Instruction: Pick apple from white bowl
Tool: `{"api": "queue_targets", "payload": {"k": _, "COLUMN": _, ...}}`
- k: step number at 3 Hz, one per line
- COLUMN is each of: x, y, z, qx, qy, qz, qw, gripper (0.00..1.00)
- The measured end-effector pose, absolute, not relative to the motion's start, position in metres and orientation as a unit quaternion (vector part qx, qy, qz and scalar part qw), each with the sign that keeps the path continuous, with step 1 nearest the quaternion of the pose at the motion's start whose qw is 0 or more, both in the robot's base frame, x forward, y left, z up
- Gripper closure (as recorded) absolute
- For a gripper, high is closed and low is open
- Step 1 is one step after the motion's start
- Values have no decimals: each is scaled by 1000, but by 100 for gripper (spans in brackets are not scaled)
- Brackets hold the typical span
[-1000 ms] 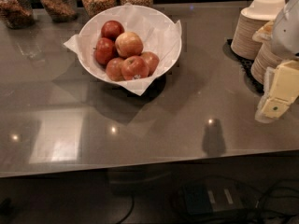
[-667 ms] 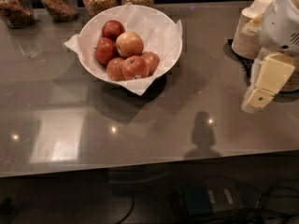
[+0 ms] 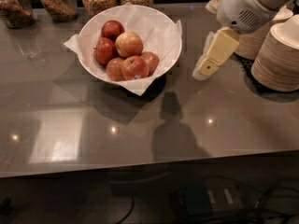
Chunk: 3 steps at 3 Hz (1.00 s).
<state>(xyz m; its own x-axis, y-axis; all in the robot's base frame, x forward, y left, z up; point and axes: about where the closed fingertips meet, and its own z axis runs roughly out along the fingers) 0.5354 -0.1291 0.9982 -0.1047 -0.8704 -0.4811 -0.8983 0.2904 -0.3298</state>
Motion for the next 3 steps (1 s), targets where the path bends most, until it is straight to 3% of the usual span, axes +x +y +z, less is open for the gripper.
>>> {"api": "queue_targets", "payload": {"k": 3, "x": 629, "y": -14, "z": 996, "qx": -559, "qy": 742, "qz": 144, "qw": 341, "gripper": 0}}
